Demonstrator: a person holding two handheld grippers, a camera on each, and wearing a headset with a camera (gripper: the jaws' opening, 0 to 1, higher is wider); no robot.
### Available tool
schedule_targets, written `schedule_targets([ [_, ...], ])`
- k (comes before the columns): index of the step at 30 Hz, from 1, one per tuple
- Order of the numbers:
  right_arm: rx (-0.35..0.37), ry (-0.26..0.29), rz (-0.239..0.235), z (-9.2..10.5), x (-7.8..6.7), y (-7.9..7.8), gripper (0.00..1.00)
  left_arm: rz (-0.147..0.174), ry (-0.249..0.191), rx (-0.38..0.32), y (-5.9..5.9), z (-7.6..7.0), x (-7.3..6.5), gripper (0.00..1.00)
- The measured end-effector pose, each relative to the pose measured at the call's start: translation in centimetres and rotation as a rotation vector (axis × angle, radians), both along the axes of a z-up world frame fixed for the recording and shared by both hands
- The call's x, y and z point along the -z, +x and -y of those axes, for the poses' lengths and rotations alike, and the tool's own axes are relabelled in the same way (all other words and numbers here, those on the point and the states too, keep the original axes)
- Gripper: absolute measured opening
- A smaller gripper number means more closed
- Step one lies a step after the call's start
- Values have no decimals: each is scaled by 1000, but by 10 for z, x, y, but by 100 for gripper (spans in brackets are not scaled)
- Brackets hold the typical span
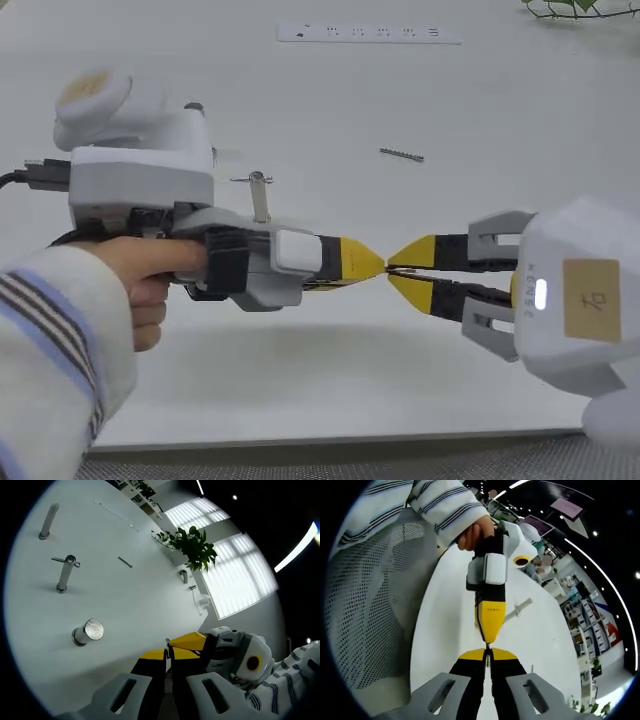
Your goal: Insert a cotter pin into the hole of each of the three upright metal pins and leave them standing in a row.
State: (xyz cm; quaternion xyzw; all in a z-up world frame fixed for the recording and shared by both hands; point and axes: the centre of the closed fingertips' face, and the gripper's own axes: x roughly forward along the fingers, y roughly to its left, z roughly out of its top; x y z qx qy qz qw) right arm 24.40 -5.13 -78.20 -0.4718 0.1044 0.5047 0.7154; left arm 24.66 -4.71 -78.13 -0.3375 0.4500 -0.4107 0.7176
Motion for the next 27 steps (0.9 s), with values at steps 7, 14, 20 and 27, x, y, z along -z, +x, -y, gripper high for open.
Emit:
schedule_targets([
  [7, -7, 8, -24, -1, 3, -2, 7, 6, 6, 4, 0, -1, 1, 1],
  [14, -8, 33, -45, -3, 4, -4, 9, 5, 3, 14, -3, 0, 0, 1],
  [20, -14, 19, -36, -3, 3, -3, 5, -2, 0, 17, -4, 0, 0, 1],
  [27, -27, 13, -10, -3, 0, -2, 5, -13, -27, 12, -3, 0, -3, 1],
])
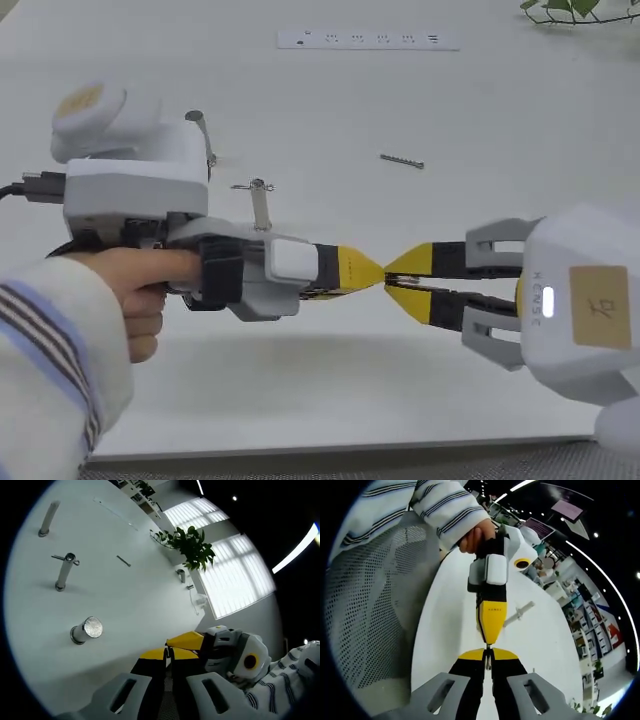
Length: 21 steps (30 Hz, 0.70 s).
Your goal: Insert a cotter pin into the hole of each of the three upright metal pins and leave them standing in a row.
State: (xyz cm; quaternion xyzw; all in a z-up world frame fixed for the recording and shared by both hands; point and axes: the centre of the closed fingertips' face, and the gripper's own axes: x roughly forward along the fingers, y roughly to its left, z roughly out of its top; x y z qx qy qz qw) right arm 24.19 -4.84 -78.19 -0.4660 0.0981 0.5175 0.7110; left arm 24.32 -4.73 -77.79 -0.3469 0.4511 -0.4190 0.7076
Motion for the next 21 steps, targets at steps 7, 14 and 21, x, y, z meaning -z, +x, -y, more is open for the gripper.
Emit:
schedule_targets([
  [7, -25, -26, 16, 0, 2, -3, 5, -5, 1, 15, -3, 1, 2, 1],
  [14, -30, -27, 23, 0, 1, -4, 5, -17, -15, 20, -4, 3, 3, 1],
  [21, -25, -17, 15, -1, 0, -3, 5, -16, -14, 10, -2, 4, 4, 1],
])
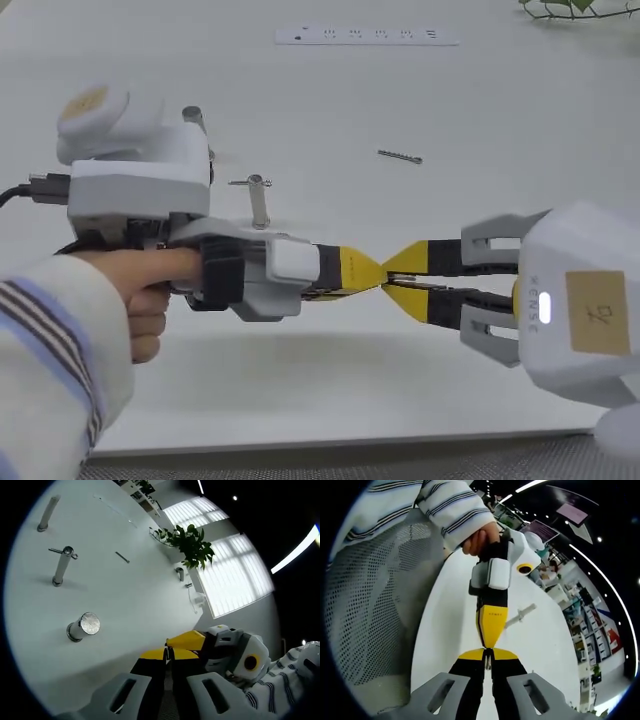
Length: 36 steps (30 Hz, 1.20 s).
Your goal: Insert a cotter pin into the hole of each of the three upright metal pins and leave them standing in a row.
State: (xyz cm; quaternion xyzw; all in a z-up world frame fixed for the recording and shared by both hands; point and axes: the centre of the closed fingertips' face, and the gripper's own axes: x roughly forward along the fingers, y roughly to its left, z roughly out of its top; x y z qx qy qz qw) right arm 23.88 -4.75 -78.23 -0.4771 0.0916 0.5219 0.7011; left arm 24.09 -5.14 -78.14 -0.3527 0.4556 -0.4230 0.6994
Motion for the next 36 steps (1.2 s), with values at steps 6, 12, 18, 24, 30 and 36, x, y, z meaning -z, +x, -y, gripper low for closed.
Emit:
schedule_targets([
  [6, 4, -1, -14, 0, 1, 0, 5, 7, 11, 1, 0, 0, 1, 1],
  [12, 13, 8, -30, 0, 2, -1, 5, 9, 9, 3, -1, -1, 1, 0],
  [18, 15, 8, -31, 0, 2, -1, 5, 4, 2, 1, -3, -1, -1, 0],
  [24, 29, 13, -44, 2, 3, 0, 7, 0, -14, -6, -2, -2, -3, 0],
  [30, 50, 20, -61, 5, 4, 1, 11, 4, -16, -8, -1, -4, -3, 0],
  [36, 76, 62, -110, 7, 0, 2, 15, 46, 0, 21, -4, -7, -3, 0],
])
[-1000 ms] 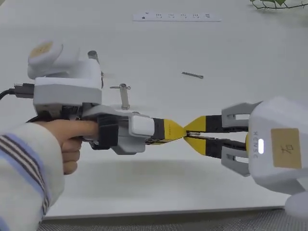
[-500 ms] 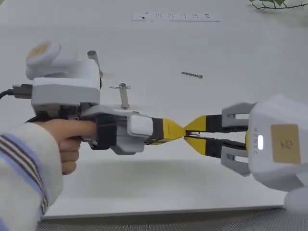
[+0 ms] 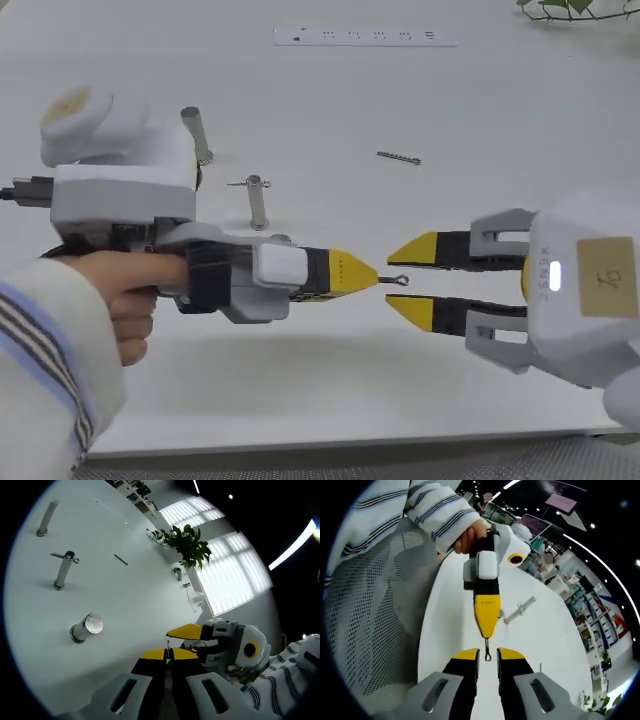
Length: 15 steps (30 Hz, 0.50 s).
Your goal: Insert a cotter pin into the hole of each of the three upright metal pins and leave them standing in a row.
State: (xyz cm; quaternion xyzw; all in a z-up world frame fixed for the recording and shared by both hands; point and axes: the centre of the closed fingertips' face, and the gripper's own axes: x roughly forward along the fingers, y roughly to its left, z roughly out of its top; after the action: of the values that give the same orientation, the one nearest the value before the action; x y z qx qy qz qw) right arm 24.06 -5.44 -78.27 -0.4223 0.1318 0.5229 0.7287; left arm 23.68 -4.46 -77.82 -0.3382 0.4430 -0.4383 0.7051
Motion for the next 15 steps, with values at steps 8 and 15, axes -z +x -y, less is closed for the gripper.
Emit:
schedule_targets([
  [8, 48, 85, -127, 5, -2, 0, 19, 78, 4, 43, -6, -2, -4, 0],
  [15, 92, 194, -306, 6, -2, -6, 23, 199, 36, 104, -9, -3, -10, 0],
])
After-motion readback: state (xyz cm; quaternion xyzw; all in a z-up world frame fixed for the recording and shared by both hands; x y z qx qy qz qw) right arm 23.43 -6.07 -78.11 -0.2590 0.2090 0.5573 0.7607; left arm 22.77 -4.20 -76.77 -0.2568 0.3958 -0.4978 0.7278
